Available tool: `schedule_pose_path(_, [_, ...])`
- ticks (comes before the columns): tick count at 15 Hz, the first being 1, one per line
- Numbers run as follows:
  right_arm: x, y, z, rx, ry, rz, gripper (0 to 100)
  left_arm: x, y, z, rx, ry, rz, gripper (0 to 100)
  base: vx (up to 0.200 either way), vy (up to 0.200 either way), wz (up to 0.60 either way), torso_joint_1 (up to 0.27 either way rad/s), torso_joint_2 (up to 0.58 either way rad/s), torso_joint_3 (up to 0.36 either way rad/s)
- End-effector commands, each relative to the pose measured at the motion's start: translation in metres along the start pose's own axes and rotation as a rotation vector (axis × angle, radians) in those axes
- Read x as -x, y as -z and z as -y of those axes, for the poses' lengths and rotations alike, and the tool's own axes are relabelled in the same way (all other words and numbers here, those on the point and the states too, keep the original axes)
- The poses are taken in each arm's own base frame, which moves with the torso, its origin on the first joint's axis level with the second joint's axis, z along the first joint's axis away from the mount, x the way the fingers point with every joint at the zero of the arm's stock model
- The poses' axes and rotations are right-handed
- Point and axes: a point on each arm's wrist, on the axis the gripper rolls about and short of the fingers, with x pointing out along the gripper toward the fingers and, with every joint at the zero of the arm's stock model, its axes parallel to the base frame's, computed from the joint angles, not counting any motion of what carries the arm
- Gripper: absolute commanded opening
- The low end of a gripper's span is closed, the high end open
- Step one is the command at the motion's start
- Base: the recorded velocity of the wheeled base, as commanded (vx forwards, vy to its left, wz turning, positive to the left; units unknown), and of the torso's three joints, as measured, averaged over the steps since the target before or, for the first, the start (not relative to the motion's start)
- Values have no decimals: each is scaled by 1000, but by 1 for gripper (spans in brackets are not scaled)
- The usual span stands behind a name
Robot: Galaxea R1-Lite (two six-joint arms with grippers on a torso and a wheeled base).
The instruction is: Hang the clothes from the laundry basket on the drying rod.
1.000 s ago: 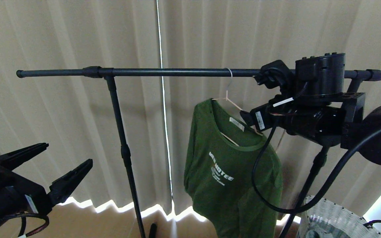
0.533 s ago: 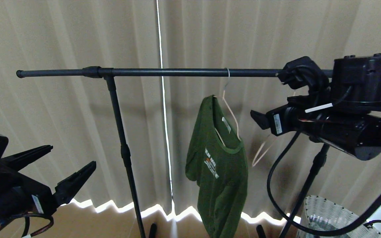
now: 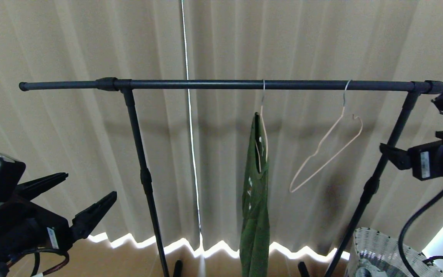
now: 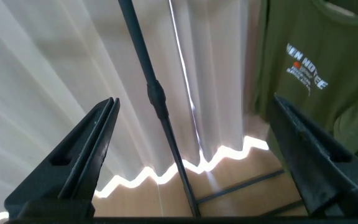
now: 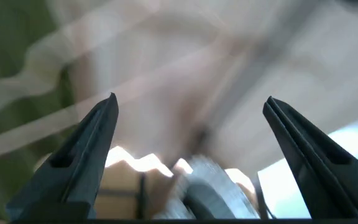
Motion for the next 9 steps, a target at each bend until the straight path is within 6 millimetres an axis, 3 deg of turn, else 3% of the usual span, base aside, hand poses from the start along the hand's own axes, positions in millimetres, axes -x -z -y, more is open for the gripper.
schedule_pose_path(1, [20, 17, 23, -30, 53, -6, 100, -7, 4, 1, -4, 4, -33, 100, 0, 0, 0, 0, 0, 0])
schedule_pose_path(5, [16, 58, 29, -25, 109, -135, 100, -9, 5, 2, -5, 5, -45, 100, 0, 0, 0, 0, 0, 0])
schedule_pose_path(9, [12, 76, 22, -33, 21, -111, 100, -8, 7, 1, -4, 1, -49, 100, 0, 0, 0, 0, 0, 0])
